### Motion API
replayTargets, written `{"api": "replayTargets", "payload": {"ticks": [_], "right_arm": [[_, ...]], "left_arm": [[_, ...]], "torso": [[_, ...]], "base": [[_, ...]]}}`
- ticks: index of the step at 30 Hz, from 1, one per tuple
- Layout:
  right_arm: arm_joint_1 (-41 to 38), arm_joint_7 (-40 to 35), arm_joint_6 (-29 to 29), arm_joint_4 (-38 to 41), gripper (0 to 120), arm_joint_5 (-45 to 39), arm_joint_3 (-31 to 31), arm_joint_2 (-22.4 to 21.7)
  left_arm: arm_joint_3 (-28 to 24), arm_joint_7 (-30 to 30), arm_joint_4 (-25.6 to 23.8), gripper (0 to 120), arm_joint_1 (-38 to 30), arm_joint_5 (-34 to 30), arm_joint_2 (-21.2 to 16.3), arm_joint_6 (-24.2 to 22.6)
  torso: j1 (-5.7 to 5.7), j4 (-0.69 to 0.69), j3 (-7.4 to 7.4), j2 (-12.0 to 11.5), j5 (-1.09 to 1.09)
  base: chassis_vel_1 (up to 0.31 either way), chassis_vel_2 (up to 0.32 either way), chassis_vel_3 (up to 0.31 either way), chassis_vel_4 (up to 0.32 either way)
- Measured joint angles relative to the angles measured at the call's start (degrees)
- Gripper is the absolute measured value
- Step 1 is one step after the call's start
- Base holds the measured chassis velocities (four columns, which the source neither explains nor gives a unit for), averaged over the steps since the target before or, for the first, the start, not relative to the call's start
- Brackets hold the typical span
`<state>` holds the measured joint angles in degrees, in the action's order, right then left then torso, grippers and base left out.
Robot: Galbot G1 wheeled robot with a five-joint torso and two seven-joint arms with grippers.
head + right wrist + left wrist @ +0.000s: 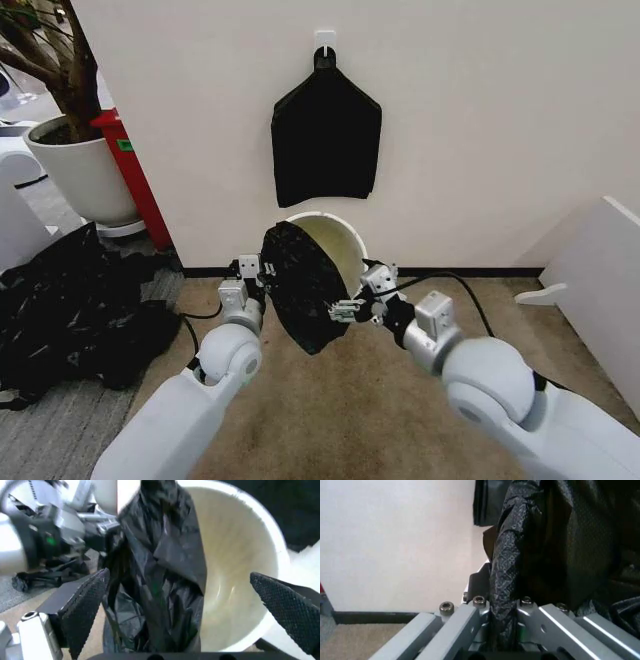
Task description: Place the garbage bag over the trash bin.
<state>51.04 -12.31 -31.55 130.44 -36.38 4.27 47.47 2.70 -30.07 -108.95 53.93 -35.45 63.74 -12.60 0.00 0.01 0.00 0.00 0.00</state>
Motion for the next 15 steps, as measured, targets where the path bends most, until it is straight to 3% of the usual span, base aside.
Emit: {"api": "replayTargets", "payload": {"ticks": [5, 15], "right_arm": [[-0.4, -0.2, 0.5, -3.6, 91, 0.2, 0.3, 1.0], [-1.8, 0.1, 1.2, -4.9, 52, -0.2, -0.6, 0.0]], "left_arm": [[-0.4, 0.0, -1.1, 1, 0.1, 0.2, 0.3, -0.3], [-1.9, 0.7, -1.3, 1, 0.4, 0.9, -0.1, -0.4]], "torso": [[0.0, 0.0, 0.0, 0.0, 0.01], [0.0, 0.0, 0.0, 0.0, 0.0]], "base": [[0.0, 0.0, 0.0, 0.0], [0.0, 0.0, 0.0, 0.0]]}}
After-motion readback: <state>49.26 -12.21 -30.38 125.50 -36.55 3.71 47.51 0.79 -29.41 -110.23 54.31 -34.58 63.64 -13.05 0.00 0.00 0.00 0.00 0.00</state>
